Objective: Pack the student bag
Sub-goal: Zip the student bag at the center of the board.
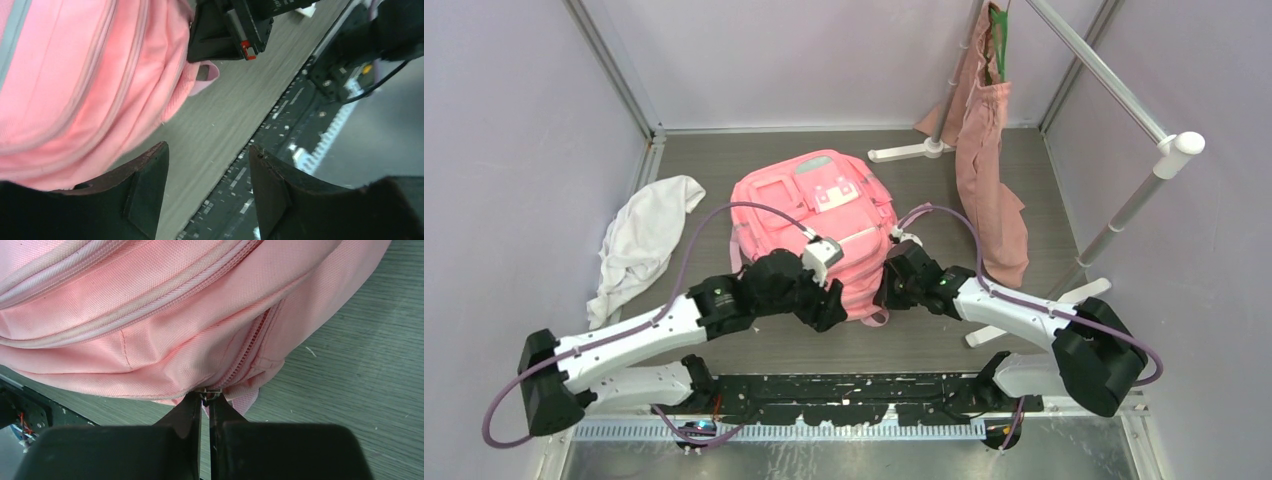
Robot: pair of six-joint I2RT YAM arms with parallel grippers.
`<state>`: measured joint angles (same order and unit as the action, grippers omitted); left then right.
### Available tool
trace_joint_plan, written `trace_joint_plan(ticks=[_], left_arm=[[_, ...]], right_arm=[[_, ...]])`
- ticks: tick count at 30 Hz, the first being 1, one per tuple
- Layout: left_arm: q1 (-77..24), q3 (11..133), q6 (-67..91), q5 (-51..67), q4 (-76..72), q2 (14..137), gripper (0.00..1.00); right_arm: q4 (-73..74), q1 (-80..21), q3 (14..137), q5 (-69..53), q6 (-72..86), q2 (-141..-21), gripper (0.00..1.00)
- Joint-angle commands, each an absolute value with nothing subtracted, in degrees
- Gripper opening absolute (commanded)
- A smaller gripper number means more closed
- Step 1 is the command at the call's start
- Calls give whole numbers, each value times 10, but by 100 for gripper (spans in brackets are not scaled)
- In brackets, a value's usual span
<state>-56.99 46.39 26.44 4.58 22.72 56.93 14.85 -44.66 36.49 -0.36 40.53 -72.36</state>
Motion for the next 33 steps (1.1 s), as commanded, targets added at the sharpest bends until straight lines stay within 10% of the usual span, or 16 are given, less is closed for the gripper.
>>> trace_joint_plan(ticks=[1, 20, 27, 33], left_arm=[[-611, 494, 66, -51, 135, 612, 62], [-606, 479, -49, -31, -65, 831, 61], [-580, 456, -27, -21, -71, 819, 2], [-576, 409, -19, -22, -51, 752, 0]], right_arm=[[134, -452, 379, -19, 413, -706, 1], [147, -451, 360, -4, 416, -662, 1], [160, -440, 360, -2, 413, -642, 1], [183, -411, 376, 23, 388, -628, 1]])
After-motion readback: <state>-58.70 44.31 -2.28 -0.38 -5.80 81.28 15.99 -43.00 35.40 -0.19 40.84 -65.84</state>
